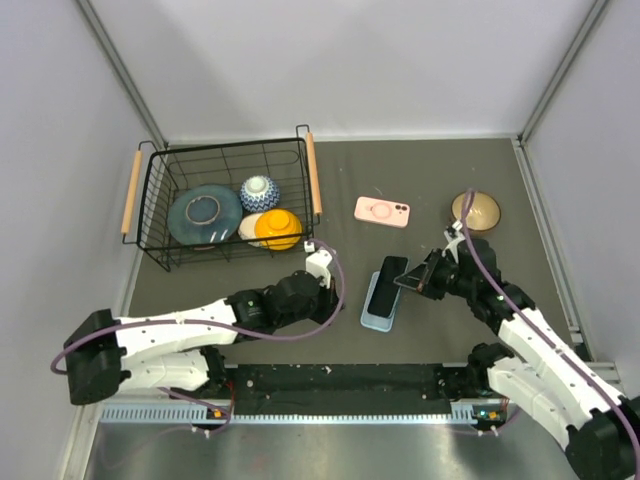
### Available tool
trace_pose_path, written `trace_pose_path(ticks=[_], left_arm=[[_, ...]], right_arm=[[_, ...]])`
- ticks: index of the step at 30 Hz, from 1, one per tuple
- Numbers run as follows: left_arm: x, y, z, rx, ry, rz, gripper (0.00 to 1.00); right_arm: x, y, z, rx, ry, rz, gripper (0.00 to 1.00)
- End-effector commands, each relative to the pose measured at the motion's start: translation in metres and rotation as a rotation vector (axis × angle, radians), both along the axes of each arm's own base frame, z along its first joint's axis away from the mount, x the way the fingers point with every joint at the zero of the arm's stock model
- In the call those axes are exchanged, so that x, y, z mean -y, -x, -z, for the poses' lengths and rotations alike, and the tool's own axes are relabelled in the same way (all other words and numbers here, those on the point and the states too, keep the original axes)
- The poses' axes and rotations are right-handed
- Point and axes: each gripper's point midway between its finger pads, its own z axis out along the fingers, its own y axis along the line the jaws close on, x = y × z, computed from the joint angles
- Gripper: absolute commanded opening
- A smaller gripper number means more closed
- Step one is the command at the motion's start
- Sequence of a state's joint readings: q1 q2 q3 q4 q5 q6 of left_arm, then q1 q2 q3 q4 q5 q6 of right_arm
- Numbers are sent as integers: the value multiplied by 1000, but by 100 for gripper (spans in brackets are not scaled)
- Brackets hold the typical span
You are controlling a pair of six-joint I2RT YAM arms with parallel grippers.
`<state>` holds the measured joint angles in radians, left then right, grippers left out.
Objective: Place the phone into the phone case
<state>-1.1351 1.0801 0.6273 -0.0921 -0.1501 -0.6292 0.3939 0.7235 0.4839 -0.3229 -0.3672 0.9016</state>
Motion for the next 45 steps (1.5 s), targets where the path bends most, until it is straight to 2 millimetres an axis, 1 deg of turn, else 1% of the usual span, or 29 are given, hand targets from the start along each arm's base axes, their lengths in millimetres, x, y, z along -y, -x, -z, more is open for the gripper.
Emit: trace_pose_path(ticks=[1, 2, 3, 5, 6, 7, 8, 9, 10, 11, 12, 13, 14, 15, 17, 18, 22, 30, 32, 38, 39, 41, 43, 45], left_arm=[[6, -26, 4, 40, -12, -86, 0], [10, -29, 3, 29, 0, -84, 0], [12, -30, 14, 9, -26, -78, 0], [24, -36, 11, 9, 1, -67, 0], [27, -38, 22, 0, -29, -62, 0], [29, -39, 26, -4, -44, -58, 0], [34, -41, 25, -7, -49, -51, 0], [36, -42, 38, -24, -81, -45, 0], [40, -41, 41, -33, -89, -35, 0], [46, -42, 40, -40, -86, -26, 0], [49, -39, 51, -66, -106, -8, 0], [52, -39, 53, -75, -108, -3, 0], [56, -39, 53, -84, -107, 4, 0], [59, -37, 61, -103, -117, 12, 0], [61, -38, 64, -114, -117, 8, 0], [63, -37, 69, -125, -117, 6, 0], [61, -34, 79, -147, -122, 9, 0], [61, -28, 100, -197, -130, 8, 0], [60, -23, 105, -214, -128, 16, 0], [57, -15, 112, -243, -119, 10, 0], [58, -9, 111, -259, -111, 33, 0], [58, -6, 112, -264, -112, 38, 0], [58, -3, 111, -265, -108, 44, 0], [55, -3, 110, -267, -117, 40, 0]], right_arm=[[-7, -3, 8, -39, 10, -62, 0], [-7, -4, 10, -42, 17, -72, 0], [-7, -4, 15, -60, 29, -77, 0], [-6, -6, 28, -95, 49, -85, 0], [-5, -6, 32, -91, 62, -98, 0], [-4, -7, 36, -92, 66, -104, 0], [-3, -7, 41, -108, 68, -109, 0], [3, -11, 44, -107, 75, -95, 0], [4, -9, 49, -122, 68, -99, 0], [5, -12, 52, -125, 61, -100, 0], [6, -14, 53, -126, 52, -96, 0], [4, -13, 54, -130, 32, -116, 0], [2, -15, 53, -121, 23, -121, 0], [1, -14, 58, -141, 24, -129, 0], [-1, -15, 62, -148, 17, -138, 0], [-1, -14, 68, -167, 17, -142, 0], [-5, -12, 80, -193, -12, -152, 0], [-2, -16, 96, -210, 17, -148, 0], [-1, -21, 97, -194, 9, -137, 0], [2, -23, 104, -200, 7, -113, 0], [2, -23, 105, -202, 8, -110, 0], [1, -23, 107, -199, 9, -119, 0], [1, -21, 110, -197, 11, -136, 0], [2, -16, 118, -207, 26, -152, 0]])
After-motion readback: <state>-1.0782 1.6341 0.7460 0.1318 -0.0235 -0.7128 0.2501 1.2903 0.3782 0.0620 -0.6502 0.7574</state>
